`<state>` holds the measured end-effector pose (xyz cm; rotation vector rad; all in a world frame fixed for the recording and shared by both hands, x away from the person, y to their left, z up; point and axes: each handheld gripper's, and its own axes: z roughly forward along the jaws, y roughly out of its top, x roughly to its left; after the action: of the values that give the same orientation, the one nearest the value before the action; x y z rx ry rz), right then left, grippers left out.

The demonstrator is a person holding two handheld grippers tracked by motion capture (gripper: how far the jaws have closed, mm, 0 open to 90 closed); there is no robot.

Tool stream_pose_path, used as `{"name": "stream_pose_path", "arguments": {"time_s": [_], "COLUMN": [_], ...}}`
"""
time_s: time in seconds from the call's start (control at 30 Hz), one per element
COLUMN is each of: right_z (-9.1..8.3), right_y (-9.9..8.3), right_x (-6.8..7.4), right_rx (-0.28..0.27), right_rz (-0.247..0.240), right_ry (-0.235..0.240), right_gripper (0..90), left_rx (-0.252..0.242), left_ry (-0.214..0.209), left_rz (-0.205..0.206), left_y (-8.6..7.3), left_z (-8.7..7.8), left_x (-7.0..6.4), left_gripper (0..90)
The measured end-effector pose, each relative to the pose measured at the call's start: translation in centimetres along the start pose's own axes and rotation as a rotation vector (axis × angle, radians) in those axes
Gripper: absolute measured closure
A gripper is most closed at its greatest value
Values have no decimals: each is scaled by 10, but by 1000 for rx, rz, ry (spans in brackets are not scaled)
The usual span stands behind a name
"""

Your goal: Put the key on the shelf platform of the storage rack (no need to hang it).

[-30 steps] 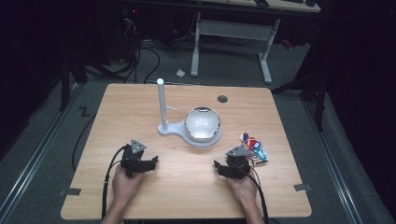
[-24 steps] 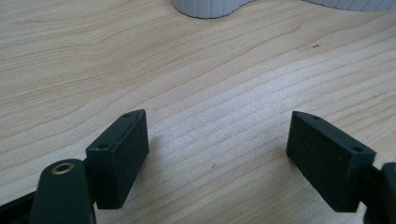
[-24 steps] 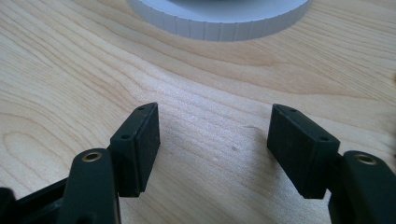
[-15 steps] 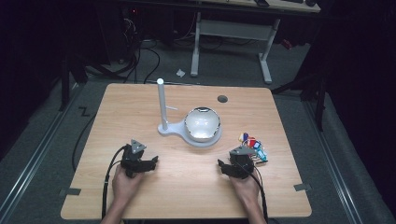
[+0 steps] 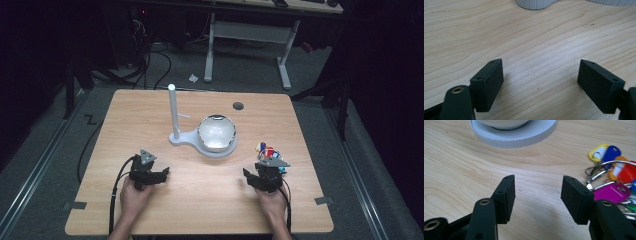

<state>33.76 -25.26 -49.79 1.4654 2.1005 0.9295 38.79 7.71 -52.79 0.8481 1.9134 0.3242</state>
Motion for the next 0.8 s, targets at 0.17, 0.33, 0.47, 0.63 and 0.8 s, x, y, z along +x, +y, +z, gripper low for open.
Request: {"name": "stream_pose_path", "arguments": {"time_s": [0.17,0.33,0.47,0.63,0.8], "right_z": [-10,-15,-18,-24,-25], "right_y": [-2,-5,-6,-8,-7], "right_x": [-9,-18,-24,-32,-41], "right_rx": [-16,-25,-22,-40,-36], "right_rz": [21,40,40,68,80], "right_ry": [-27,-54,-71,-94,-116], "right_gripper": [458,457,456,453,444], "left_rx": [0,0,0,0,0], "left_ry": [0,0,0,1,1], "left_rz": [0,-1,0,-2,-2], "left_y": [0,0,0,0,0], "left_z": [0,0,0,0,0], "left_x": [0,0,0,0,0], "left_gripper": [211,211,211,211,211]}}
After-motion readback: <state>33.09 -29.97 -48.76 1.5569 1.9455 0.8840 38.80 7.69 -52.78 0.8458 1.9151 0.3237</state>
